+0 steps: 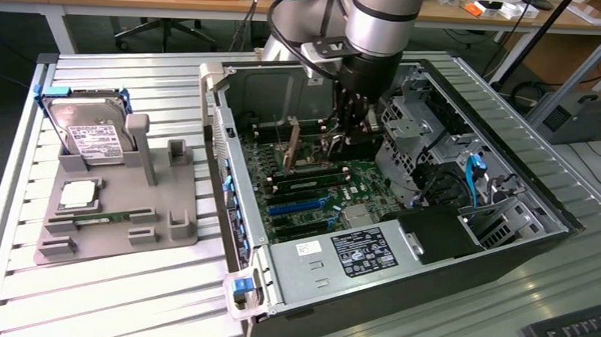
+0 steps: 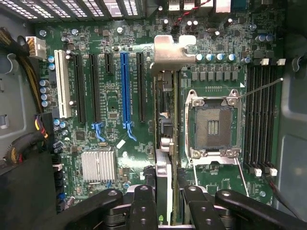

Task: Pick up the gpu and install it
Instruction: 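Insert the gpu into the slot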

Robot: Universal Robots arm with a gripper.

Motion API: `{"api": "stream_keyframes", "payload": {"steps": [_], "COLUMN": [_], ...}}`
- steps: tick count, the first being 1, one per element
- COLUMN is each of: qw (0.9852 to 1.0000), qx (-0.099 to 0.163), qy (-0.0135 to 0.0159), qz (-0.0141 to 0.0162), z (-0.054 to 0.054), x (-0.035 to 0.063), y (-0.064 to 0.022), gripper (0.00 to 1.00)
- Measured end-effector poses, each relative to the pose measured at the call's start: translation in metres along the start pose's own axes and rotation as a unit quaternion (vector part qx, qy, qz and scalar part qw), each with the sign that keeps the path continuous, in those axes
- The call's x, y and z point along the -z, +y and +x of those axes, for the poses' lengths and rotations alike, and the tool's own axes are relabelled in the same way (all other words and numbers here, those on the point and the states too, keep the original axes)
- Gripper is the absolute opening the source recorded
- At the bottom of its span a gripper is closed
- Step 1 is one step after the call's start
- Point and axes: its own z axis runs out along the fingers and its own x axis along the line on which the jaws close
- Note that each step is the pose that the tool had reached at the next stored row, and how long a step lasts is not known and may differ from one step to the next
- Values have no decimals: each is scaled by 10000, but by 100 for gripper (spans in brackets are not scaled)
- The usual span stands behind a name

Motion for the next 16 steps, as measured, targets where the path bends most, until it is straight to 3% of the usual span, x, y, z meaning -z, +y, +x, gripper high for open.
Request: {"api": "stream_keyframes", "payload": {"steps": [15,16], "qw": [10000,10000], "qx": [0,0], "qy": [2,2], "qz": [0,0], "z": [65,75], "x": [-83,-101], "y": [159,210], "gripper": [27,27]}}
